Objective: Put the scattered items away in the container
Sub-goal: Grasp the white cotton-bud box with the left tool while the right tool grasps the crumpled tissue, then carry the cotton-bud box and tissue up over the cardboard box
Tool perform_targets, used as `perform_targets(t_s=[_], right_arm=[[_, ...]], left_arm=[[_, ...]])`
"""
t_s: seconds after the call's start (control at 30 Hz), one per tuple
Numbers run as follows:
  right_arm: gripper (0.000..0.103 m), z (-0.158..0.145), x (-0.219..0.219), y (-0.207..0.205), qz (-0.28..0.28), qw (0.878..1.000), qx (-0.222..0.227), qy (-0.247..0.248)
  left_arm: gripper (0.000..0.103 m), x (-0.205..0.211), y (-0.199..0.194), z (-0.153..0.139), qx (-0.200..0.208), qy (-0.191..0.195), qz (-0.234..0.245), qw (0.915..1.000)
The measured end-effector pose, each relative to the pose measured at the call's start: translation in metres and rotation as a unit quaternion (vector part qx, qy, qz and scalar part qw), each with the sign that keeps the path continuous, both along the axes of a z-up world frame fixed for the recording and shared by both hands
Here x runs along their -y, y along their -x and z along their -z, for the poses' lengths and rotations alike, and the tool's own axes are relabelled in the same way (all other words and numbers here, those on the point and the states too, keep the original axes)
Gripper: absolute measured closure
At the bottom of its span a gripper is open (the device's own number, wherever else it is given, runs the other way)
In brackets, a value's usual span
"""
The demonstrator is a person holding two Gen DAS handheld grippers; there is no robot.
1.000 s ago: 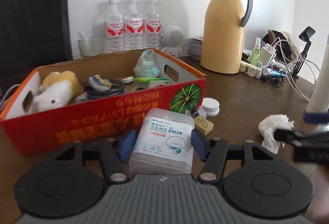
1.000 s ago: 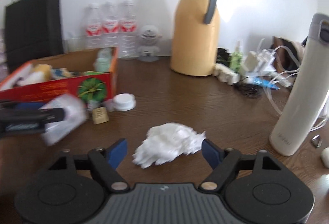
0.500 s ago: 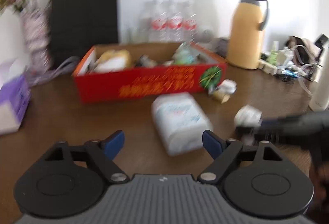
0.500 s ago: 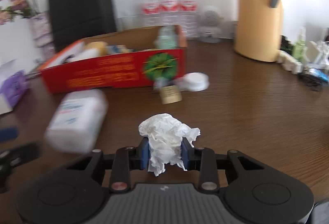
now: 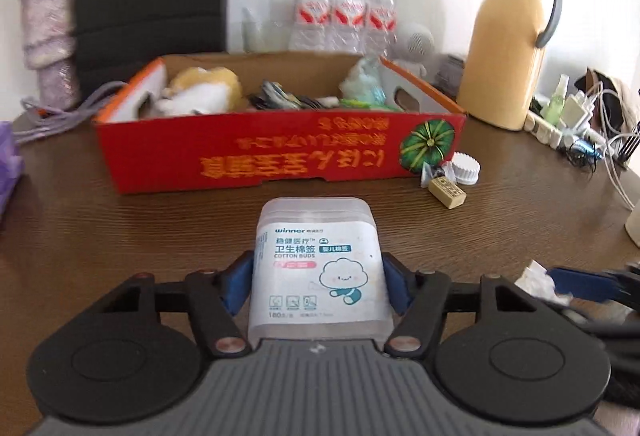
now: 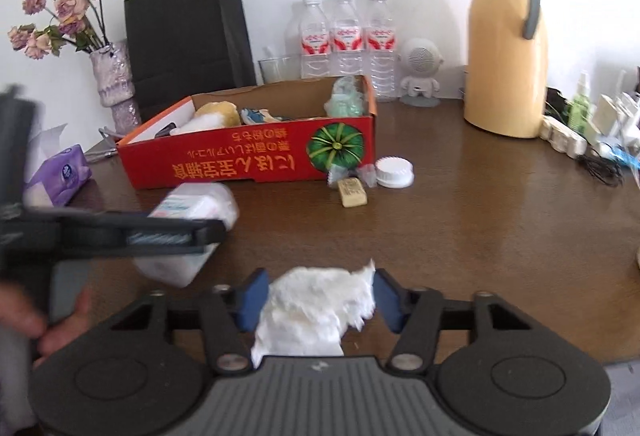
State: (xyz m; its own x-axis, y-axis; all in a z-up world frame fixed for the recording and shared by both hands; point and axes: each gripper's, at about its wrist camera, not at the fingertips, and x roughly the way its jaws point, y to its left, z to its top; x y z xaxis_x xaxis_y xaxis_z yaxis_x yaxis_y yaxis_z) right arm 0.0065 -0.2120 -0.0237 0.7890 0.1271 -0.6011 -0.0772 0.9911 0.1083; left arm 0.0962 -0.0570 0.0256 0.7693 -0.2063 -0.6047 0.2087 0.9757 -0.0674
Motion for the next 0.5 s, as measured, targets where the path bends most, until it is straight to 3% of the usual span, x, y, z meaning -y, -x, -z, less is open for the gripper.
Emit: perform_targets(t_s=[0.03,0.2,0.33,0.43,0.5], right_arm=[[0.07,0.004,-0.003,-0.005,-0.003,1.0,-0.009,0.007],[0.074,0.013,-0.026,-0.005,-0.008,0.997,-0.011,0.074],[0.082,0.012,-0.038,0.004,-0.028,0.997,-0.014,0.064],[0.085,0.008,-0.045,0.021,-0.049,0.998,-0.01,0.036],[0.085,-0.005,-0.047,0.043,-0.05,0.998,0.022,0.007]], left_arm=[[0.036,-0.006,0.009,-0.003,0.008,-0.001,-0.009,0.9999],[0.036,-0.027,0.058,-0.018,0.051,-0.021,-0.052,0.9971],[0.036,-0.036,0.086,-0.025,0.058,-0.007,-0.069,0.9959],[0.036,-0.04,0.109,-0.034,0.088,-0.004,-0.085,0.9925],[0.036,-0.042,0.127,-0.04,0.116,0.003,-0.103,0.9879]])
